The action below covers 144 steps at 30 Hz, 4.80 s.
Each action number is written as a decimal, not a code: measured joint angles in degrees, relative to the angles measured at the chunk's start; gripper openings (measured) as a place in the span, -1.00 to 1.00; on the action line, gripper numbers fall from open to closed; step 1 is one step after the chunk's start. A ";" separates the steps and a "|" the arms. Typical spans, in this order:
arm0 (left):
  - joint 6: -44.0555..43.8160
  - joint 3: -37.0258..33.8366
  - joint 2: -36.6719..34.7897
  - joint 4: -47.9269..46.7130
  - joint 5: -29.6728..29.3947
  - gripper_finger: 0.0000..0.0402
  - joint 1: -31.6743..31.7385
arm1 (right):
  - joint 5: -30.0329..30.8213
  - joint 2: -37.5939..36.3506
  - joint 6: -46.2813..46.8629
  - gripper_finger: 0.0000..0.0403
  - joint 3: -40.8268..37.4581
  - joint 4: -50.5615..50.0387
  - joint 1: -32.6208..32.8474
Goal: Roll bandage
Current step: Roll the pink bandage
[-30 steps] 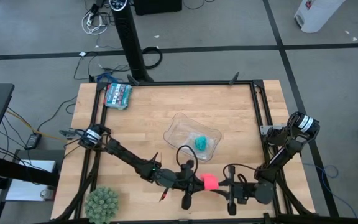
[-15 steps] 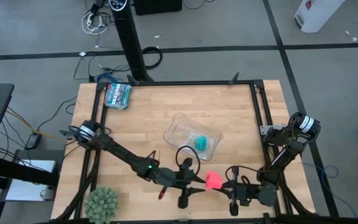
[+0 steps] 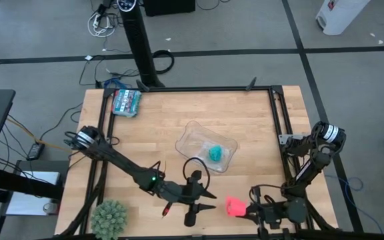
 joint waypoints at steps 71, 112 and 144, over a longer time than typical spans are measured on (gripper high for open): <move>11.82 -0.50 6.78 17.45 -10.06 -0.98 -0.01 | -12.36 -1.82 16.24 -0.99 0.04 -7.36 -11.67; 10.05 -0.48 6.70 15.92 -7.43 -0.26 -0.49 | -10.86 -1.82 14.98 -0.97 0.04 -8.31 -11.69; 8.67 -0.48 6.70 15.96 -8.13 -0.27 -0.29 | -11.06 -1.82 14.87 -0.96 0.04 -8.91 -11.67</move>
